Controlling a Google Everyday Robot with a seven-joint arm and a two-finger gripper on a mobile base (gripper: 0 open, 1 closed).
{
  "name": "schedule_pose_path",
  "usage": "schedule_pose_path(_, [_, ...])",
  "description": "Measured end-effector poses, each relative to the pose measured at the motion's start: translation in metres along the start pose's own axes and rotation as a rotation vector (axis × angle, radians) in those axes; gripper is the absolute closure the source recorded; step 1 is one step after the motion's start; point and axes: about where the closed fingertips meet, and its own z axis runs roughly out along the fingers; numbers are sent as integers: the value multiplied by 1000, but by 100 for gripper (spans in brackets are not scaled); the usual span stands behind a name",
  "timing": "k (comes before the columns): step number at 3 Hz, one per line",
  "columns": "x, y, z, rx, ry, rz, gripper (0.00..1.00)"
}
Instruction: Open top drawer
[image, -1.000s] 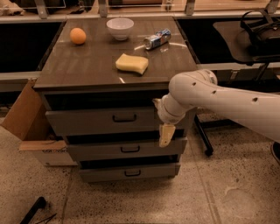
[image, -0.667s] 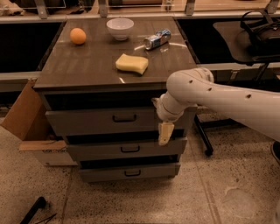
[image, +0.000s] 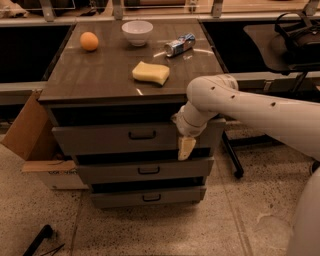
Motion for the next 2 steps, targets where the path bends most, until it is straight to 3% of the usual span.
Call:
schedule_pose_path(1, [0,9,-8,-1,4,0,42])
schedule_pose_path(2, [-1,33,-24,-1,14,3,64])
